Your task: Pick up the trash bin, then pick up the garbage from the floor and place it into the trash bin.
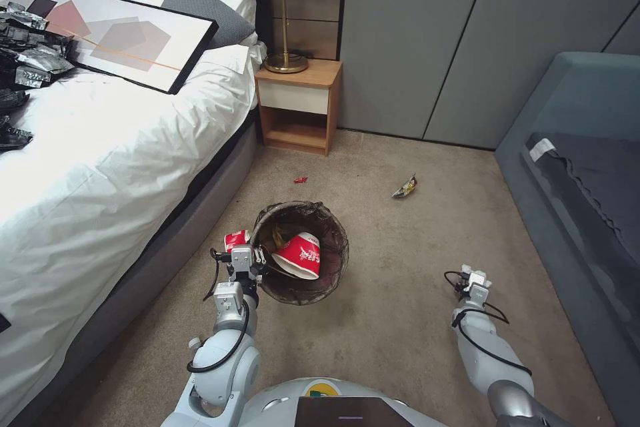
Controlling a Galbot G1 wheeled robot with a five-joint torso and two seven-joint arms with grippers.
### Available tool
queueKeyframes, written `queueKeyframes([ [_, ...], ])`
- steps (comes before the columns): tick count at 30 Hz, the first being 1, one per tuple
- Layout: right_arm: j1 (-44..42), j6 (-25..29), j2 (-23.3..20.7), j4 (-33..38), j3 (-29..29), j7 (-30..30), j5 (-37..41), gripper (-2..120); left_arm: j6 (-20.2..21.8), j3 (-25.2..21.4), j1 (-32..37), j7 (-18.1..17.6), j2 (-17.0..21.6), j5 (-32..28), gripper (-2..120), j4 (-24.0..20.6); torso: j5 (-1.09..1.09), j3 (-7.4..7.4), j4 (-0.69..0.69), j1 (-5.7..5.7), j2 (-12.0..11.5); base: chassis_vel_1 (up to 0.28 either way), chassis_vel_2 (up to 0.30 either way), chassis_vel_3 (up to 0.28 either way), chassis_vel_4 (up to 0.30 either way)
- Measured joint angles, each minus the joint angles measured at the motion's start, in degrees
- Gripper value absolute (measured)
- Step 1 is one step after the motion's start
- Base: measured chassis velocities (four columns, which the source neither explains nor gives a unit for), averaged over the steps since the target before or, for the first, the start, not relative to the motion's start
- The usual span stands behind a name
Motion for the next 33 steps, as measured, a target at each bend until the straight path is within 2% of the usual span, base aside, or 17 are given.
queueKeyframes([
  [1, 0.0, 0.0, 0.0, 0.0, 0.0, 0.0, 0.0, 24, 0.0, 0.0, 0.0, 0.0, 0.0, 0.0, 3, 0.0, 0.0, 0.0, 0.0, 0.0, 0.0, 0.0, 0.0, 0.0, 0.0],
  [3, -0.2, 0.2, 0.0, 0.0, 0.0, -0.1, 0.0, 11, 0.0, 0.0, 0.0, 0.0, 0.0, 0.0, 3, 0.0, -0.01, 0.0, -0.02, 0.0, 0.0, 0.0, 0.0, 0.0, 0.0],
  [4, -0.2, 0.2, 0.0, 0.0, 0.0, -0.1, 0.0, 11, 0.0, 0.0, 0.0, 0.0, 0.0, 0.0, 3, 0.0, -0.01, 0.0, -0.02, 0.0, 0.0, 0.0, 0.0, 0.0, 0.0],
  [7, -0.4, 0.3, -0.1, 0.0, 0.1, -0.2, -0.1, 0, 0.0, 0.0, 0.0, 0.0, 0.0, 0.0, 3, -0.1, -0.02, 0.01, -0.03, 0.0, 0.0, 0.0, 0.0, 0.0, 0.0],
  [25, -1.5, 1.5, 0.1, 1.4, 0.5, -0.8, -0.8, 0, 0.0, -0.2, -0.2, 0.0, 0.0, -0.2, 3, -0.3, -0.03, 0.01, -0.04, 0.0, 0.0, 0.0, 0.0, 0.0, 0.0],
  [31, -3.7, 2.2, 0.6, 7.1, 0.6, -0.3, -0.8, 0, 0.0, -0.2, -0.2, 0.0, -0.1, -0.2, 3, -0.3, -0.02, 0.01, -0.07, 0.0, 0.0, 0.0, 0.0, 0.0, 0.0],
  [33, -5.5, 2.9, 1.0, 12.0, 0.7, -0.2, -0.9, 0, 0.0, -0.2, -0.2, 0.0, -0.1, -0.2, 3, -0.3, -0.02, 0.01, -0.06, 0.0, 0.0, 0.0, 0.0, 0.0, 0.0],
])
